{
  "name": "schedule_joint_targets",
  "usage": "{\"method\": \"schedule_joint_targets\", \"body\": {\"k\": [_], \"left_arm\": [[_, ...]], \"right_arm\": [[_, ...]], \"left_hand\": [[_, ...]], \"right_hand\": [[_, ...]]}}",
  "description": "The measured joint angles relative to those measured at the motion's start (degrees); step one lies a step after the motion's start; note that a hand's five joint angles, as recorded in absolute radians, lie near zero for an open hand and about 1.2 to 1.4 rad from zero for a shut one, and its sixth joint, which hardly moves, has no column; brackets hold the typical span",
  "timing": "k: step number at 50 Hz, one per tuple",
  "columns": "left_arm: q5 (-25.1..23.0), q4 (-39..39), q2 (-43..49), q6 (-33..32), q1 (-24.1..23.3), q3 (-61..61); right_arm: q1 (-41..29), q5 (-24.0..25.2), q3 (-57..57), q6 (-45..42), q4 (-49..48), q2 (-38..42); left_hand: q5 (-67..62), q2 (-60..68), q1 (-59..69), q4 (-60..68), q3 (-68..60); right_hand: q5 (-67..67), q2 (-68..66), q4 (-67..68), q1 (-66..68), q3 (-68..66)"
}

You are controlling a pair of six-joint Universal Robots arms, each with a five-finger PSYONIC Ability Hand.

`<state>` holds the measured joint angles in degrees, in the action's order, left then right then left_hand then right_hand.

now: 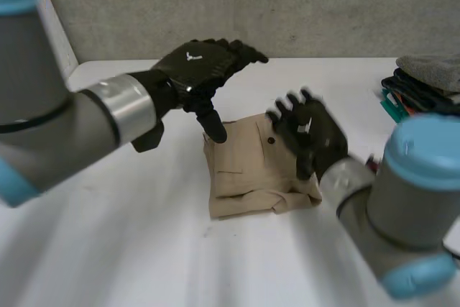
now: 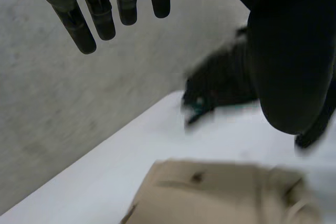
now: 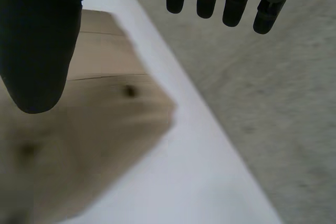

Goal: Fold the laundry.

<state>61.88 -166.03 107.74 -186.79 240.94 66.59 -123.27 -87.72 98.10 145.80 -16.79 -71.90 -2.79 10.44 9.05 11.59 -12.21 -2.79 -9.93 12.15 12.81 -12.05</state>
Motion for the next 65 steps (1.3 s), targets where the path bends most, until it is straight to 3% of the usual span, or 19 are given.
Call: {"method": "schedule_joint_targets", "body": {"k": [7, 11, 21, 30, 34, 36, 40, 43, 51, 52, 55, 65], "left_arm": [[-14.21, 1.36, -6.99, 5.51, 2.77, 5.71], [-16.78, 0.51, -8.72, 6.25, 2.93, 8.90], [-14.40, -4.14, -9.80, 6.25, 1.61, 14.74], [-13.15, -6.81, -10.02, 6.84, 1.42, 16.21], [-12.90, -7.14, -10.07, 7.23, 1.49, 16.33], [-12.81, -7.22, -10.11, 7.42, 1.62, 16.39], [-12.68, -7.25, -10.32, 7.76, 2.08, 16.46], [-12.61, -7.24, -10.47, 7.92, 2.38, 16.46], [-11.96, -8.10, -11.79, 9.36, 2.98, 14.43], [-11.63, -8.38, -12.14, 9.83, 3.06, 13.76], [-10.95, -8.80, -12.59, 10.72, 3.13, 12.62], [-7.54, -10.71, -13.99, 15.66, 3.03, 7.66]], "right_arm": [[-2.55, 0.45, 8.55, 7.43, -5.28, 3.21], [-3.02, -0.46, 9.51, 10.12, -11.52, 7.34], [-2.71, -3.08, 5.21, 9.30, -23.98, 15.80], [-2.08, -3.08, -0.18, 8.61, -25.45, 20.49], [-1.80, -2.70, -2.26, 8.47, -25.41, 21.72], [-1.66, -2.28, -3.43, 8.46, -25.37, 22.27], [-1.26, -0.52, -6.32, 8.57, -25.29, 23.36], [-0.96, 1.00, -8.52, 8.68, -25.05, 24.06], [0.23, 3.61, -17.02, 9.80, -22.30, 24.20], [1.60, 4.00, -22.88, 11.41, -20.42, 22.72], [2.90, 4.07, -26.47, 12.89, -19.58, 21.36], [17.82, 6.92, -42.16, 24.02, -19.21, 14.65]], "left_hand": [[0.00, 0.00, 0.00, 0.00, 0.00], [0.00, 0.00, 0.00, 0.00, 0.00], [0.00, 0.00, 0.00, 0.00, 0.00], [0.00, 0.00, 0.00, 0.00, 0.00], [0.00, 0.00, 0.00, 0.00, 0.00], [0.00, 0.00, 0.00, 0.00, 0.00], [0.00, 0.00, 0.00, 0.00, 0.00], [0.00, 0.00, 0.00, 0.00, 0.00], [0.00, 0.00, 0.00, 0.00, 0.00], [0.00, 0.00, 0.00, 0.00, 0.00], [0.00, 0.00, 0.00, 0.00, 0.00], [0.00, 0.00, 0.00, 0.00, 0.00]], "right_hand": [[0.00, 0.00, 0.00, 0.00, 0.00], [0.00, 0.00, 0.00, 0.00, 0.00], [0.00, 0.00, 0.00, 0.00, 0.00], [-0.17, -0.76, 0.27, 0.18, -0.28], [-5.46, -8.32, 5.99, 5.20, -6.15], [-10.75, -16.74, 13.80, 13.98, -13.96], [-39.03, -49.49, 46.36, 42.79, -46.44], [-48.71, -56.99, 55.40, 44.69, -55.12], [-49.29, -56.99, 56.21, 45.79, -55.45], [-49.41, -57.00, 56.35, 46.39, -55.45], [-50.60, -56.99, 56.49, 46.39, -55.44], [-51.20, -56.99, 56.55, 46.40, -55.45]]}}
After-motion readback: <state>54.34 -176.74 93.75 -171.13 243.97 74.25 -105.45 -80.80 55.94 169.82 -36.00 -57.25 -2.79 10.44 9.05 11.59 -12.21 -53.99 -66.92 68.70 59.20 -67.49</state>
